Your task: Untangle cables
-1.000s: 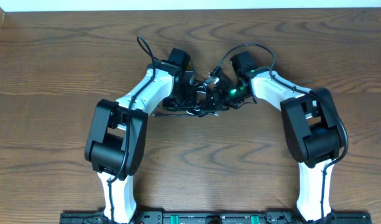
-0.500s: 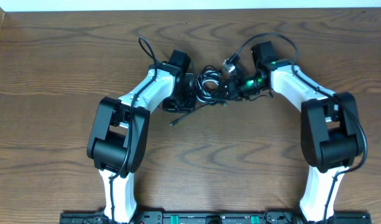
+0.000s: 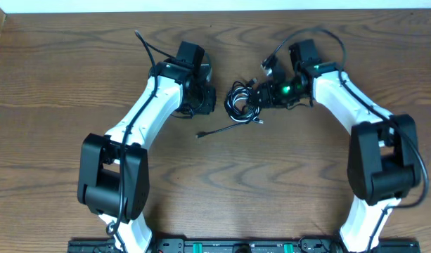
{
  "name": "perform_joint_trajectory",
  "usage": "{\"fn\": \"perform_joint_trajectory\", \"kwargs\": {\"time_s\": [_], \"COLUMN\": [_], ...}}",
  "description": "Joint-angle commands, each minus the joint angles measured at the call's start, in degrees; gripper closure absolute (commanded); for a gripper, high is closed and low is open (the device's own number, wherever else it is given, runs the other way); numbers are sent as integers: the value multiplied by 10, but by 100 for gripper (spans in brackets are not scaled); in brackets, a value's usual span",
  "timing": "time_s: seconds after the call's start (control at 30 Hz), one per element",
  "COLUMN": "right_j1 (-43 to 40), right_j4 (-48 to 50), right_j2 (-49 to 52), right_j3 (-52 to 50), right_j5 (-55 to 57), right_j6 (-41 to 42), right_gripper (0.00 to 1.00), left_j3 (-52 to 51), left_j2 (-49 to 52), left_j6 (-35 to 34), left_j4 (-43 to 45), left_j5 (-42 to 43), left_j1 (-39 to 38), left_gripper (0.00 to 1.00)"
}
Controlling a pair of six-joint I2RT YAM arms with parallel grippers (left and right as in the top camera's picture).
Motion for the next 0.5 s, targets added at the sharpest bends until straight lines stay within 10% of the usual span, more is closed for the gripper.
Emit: {"fn": "perform_joint_trajectory", "kwargs": {"time_s": [0.0,0.1,0.47], "right_j1": [20,43,105], "right_j4": [14,41,85], "right_j2": [-49,-47,-18], "right_j3": [22,21,21], "right_j5": [90,83,269], "right_j6": [-2,-3,-14], "right_gripper": [75,90,97], "left_j3": [4,4,-9], "left_j2": [4,4,5], "left_j6": [1,-23,-34], "left_j4": [-9,-15,-29], "left_j5": [-13,-69,-63], "left_j1": [1,2,3], "left_gripper": [83,83,83]}}
